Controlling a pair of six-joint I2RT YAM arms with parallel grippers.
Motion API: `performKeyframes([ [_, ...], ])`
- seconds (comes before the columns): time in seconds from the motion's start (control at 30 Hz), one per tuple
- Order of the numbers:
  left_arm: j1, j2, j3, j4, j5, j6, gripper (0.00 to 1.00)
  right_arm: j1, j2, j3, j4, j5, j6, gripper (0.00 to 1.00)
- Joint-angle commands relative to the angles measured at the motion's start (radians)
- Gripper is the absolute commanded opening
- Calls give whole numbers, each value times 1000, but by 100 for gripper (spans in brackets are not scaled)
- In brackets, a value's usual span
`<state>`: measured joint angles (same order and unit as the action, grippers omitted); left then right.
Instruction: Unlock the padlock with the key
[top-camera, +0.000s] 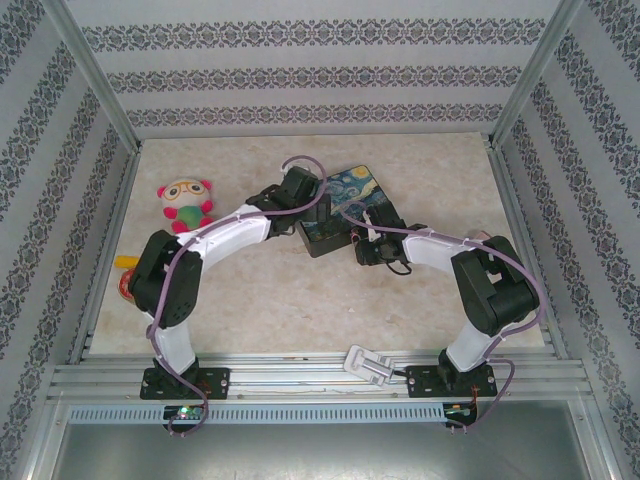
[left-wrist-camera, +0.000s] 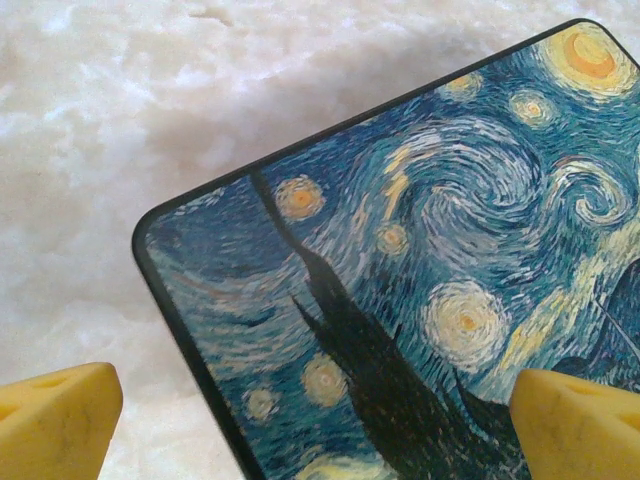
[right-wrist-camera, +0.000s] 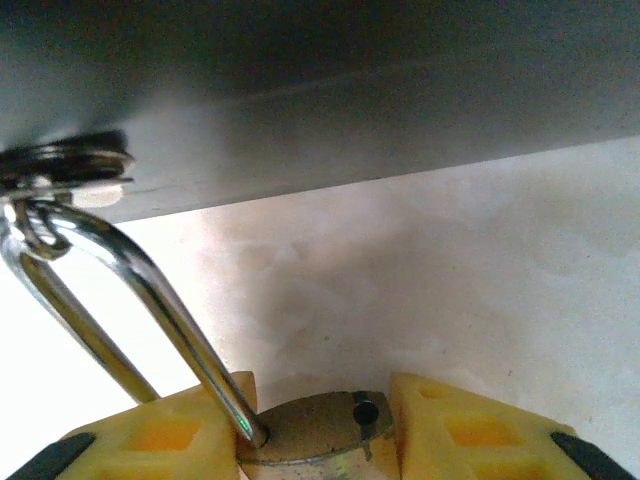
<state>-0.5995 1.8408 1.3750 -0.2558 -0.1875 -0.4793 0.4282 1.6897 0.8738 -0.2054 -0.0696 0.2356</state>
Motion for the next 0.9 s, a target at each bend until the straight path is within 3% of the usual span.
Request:
performKeyframes([
  [0.0,-13,32,31,-77,-60,37,99,7,-9,-11,-2,13,14,36],
  [0.2,-15,55,43,-84,-75,43,99,15,-2,-6,-4,31,24,30],
  [0.37,-17,72,51,-102,-78,48,99,21,-5,-19,9,31,48,16],
  [0.6,-20,71,31,-112,-93,38,99,32,-5,-40,31,25,80,5],
  [0.87,-20,62,18,-112,-93,29,99,40,-40,-63,35,30,94,0],
])
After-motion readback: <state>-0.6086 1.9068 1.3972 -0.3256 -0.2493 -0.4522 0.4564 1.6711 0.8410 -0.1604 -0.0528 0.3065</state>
